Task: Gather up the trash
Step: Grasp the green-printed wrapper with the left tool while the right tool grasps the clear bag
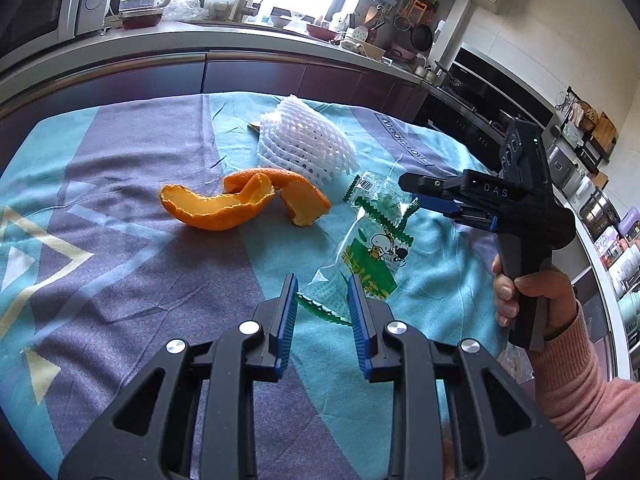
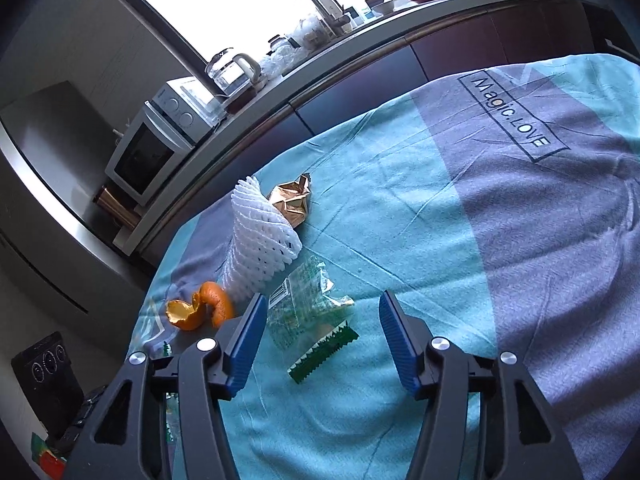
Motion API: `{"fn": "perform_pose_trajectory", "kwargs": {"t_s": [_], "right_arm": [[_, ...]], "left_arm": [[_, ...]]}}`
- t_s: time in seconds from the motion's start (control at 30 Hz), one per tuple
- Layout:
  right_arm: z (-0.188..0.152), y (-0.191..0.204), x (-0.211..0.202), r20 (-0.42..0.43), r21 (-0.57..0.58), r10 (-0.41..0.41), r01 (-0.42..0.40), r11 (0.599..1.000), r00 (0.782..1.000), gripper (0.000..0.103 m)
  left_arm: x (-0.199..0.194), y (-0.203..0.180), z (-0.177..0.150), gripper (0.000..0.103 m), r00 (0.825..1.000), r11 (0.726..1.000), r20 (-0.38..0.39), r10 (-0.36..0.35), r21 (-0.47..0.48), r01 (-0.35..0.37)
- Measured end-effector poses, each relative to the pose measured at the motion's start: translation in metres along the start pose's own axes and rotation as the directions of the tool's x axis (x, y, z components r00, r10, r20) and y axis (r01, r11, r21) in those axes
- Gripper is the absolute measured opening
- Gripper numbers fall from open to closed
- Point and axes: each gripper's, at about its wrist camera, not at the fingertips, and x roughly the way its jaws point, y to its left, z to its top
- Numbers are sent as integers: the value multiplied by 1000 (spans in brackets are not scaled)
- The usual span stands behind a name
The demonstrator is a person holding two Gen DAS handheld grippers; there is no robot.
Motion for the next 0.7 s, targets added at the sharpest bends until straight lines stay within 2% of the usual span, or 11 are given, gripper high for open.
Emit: {"fn": "perform_pose_trajectory", "kwargs": {"t_s": [0.1,0.17,0.4,0.5,0.7], "right_arm": [[-2,2,2,-3,-18,-22,22,1000,1000,54],[-4,1,2,-16,-17,-15,15,1000,1000,26],[-12,1,-12,12,-13,1,-1,1000,1000,22],[-15,3,-20,26,-2,31,-31,1000,999,11],[-21,15,-33,43,-16,74,-73,997,996,7]], "left_arm": [[-4,3,-2,26,1000,1000,3,5,-6,-5],[-5,6,-2,26,1000,1000,4,7,-13,-6],[-12,12,-4,26,1000,999,16,10,-33,-9],[-17,16,-5,26,1000,999,24,12,-43,-11],[-33,27,-10,26,998,997,47,31,-69,-28]]}}
